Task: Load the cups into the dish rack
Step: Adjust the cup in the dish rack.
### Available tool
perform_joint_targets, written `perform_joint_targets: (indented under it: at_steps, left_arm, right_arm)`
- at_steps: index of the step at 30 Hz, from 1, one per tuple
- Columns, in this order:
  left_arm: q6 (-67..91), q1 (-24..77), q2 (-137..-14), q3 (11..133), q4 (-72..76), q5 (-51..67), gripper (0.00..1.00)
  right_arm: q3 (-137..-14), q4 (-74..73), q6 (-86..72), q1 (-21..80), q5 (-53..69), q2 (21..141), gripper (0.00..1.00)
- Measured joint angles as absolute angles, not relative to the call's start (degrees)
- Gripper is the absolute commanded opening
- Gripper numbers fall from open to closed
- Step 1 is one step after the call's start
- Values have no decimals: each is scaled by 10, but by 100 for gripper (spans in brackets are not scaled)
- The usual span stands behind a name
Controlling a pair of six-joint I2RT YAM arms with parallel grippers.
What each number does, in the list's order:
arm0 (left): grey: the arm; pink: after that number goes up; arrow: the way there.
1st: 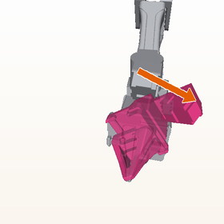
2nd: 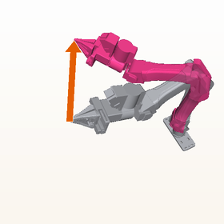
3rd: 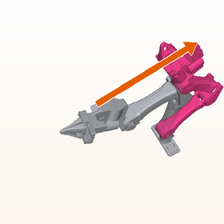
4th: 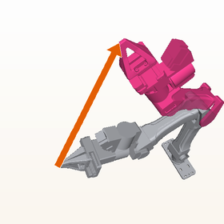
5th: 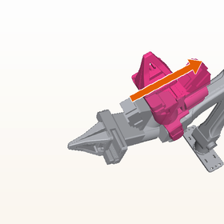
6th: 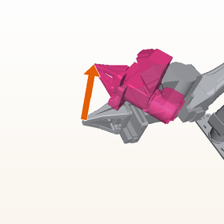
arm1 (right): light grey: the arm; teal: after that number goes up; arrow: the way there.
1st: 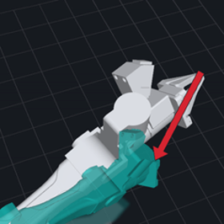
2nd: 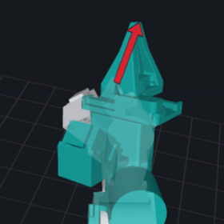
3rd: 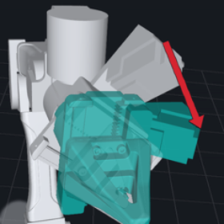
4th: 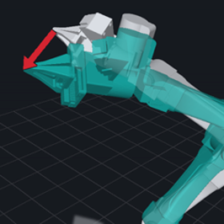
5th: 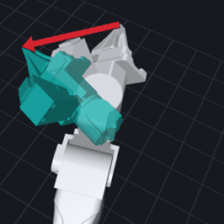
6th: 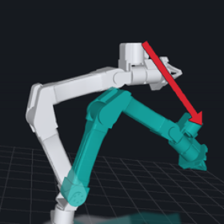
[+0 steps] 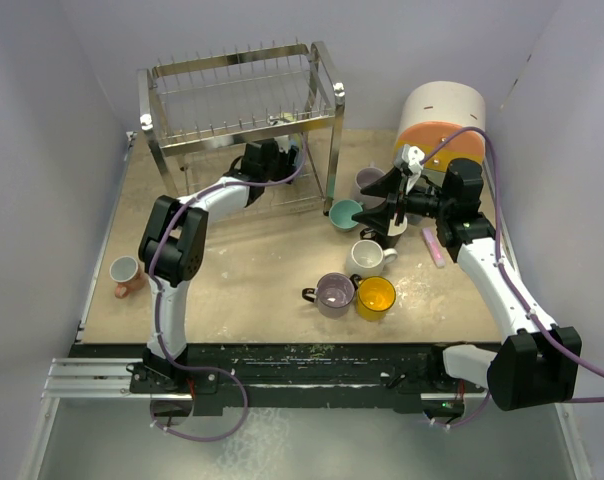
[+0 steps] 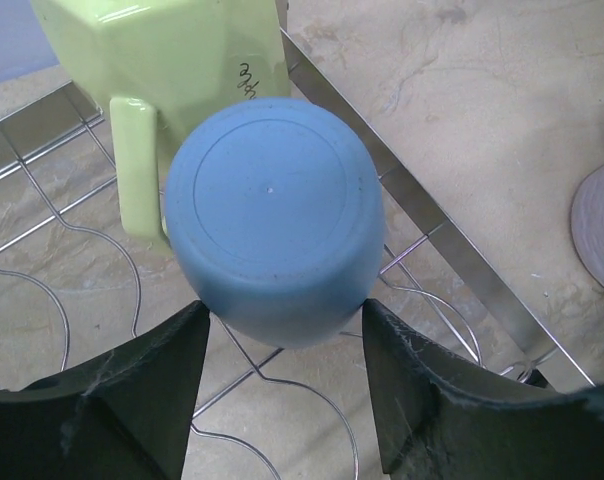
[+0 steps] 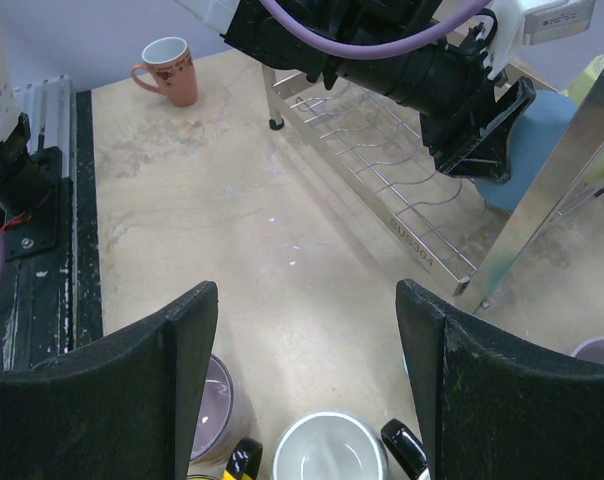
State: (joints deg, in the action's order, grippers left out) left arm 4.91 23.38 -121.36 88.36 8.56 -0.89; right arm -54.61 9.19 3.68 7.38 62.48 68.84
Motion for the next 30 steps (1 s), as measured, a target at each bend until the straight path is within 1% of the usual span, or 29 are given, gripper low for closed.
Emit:
perform_joint_targets:
  at_steps: [4, 7, 14, 16, 19, 23, 26, 30]
  left_arm:
    - [49, 234, -1214, 894, 79, -2, 60]
    - [50, 234, -1217, 912, 80, 5, 60]
    - [53, 234, -1224, 924, 79, 19, 73]
    - [54, 234, -1225, 924, 79, 22, 78]
    - [54, 234, -1225, 924, 79, 24, 88]
    - [54, 234, -1225, 921, 80, 25, 96]
    - [56, 234, -1222, 909, 81, 25, 100]
    - [60, 234, -1211, 877, 81, 29, 99]
  right_arm:
    - [-546, 93, 37, 74, 625, 688, 74]
    - [-546, 93, 37, 74, 625, 688, 74]
    - [-546, 93, 37, 74, 625, 688, 74]
    - [-546, 93, 39, 74, 625, 688, 74]
    - [-546, 93, 41, 74, 625, 688, 74]
    - [-546, 93, 43, 74, 625, 688, 74]
    - [-546, 93, 45, 74, 625, 688, 74]
    - [-546, 93, 46, 74, 624, 688, 74]
